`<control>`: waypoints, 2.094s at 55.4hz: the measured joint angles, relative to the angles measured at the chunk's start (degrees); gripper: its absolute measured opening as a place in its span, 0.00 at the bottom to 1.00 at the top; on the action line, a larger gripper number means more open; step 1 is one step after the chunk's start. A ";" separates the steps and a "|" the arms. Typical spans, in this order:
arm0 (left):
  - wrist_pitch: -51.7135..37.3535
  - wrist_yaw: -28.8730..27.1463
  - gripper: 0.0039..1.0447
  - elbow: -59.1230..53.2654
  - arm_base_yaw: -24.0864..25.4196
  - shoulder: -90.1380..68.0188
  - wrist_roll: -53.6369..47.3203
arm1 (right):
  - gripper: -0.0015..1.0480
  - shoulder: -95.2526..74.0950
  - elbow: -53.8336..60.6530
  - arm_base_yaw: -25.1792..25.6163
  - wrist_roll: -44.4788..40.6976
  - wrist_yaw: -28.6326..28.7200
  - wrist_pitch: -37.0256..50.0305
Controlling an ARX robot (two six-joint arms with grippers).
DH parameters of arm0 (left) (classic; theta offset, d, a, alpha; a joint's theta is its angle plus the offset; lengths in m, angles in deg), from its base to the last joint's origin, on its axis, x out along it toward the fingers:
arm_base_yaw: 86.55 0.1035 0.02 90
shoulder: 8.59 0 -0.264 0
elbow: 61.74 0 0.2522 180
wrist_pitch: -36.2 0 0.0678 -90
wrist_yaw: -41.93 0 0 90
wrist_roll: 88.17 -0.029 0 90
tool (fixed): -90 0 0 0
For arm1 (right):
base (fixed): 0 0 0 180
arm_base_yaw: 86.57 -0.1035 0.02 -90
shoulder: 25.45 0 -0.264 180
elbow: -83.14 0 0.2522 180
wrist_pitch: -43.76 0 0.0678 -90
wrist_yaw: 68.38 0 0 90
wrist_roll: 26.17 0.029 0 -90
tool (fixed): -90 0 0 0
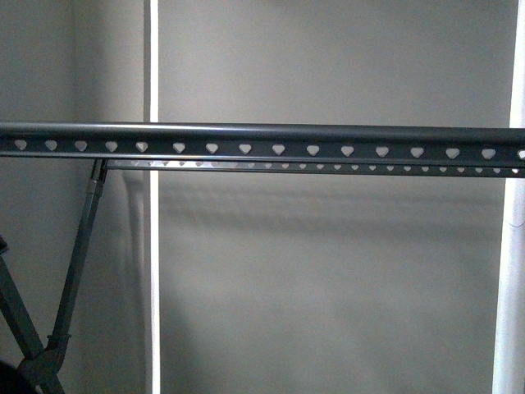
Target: Hang clothes on hanger
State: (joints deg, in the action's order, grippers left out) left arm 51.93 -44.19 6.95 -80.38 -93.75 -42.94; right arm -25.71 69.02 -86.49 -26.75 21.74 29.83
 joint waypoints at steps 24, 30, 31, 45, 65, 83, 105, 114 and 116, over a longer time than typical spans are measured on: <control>21.27 34.51 0.05 -11.96 -5.92 22.43 -62.16 | 0.93 0.00 0.00 0.00 0.00 0.00 0.00; 14.34 34.53 0.05 -12.57 -6.67 23.26 -81.70 | 0.93 0.00 0.00 0.00 0.00 -0.02 0.00; 12.96 34.47 0.05 -12.61 -6.82 23.26 -86.66 | 0.93 0.00 0.00 0.00 0.00 0.00 0.00; 4.94 32.74 0.05 -7.52 -10.21 15.15 -134.20 | 0.93 0.00 0.00 0.00 0.00 -0.02 0.00; -4.20 31.61 0.05 0.94 -13.81 5.03 -158.29 | 0.93 0.00 0.00 0.00 0.00 -0.02 0.00; -4.20 31.19 0.05 0.94 -13.79 5.01 -160.91 | 0.93 0.00 0.00 0.00 0.00 -0.02 0.00; -4.22 31.15 0.05 0.94 -13.79 5.01 -160.98 | 0.93 -16.20 -6.97 12.11 -11.34 32.68 -6.34; -4.22 31.23 0.05 0.98 -14.03 4.94 -161.00 | 0.93 -33.29 -12.48 13.55 -35.47 40.37 7.26; -4.22 31.17 0.05 0.98 -13.88 4.92 -161.00 | 0.93 -37.20 -14.29 12.72 -43.06 40.76 11.06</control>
State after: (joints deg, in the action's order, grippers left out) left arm 47.72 -13.02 7.94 -94.26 -88.83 -203.94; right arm -62.91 54.72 -73.77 -69.81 62.50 40.89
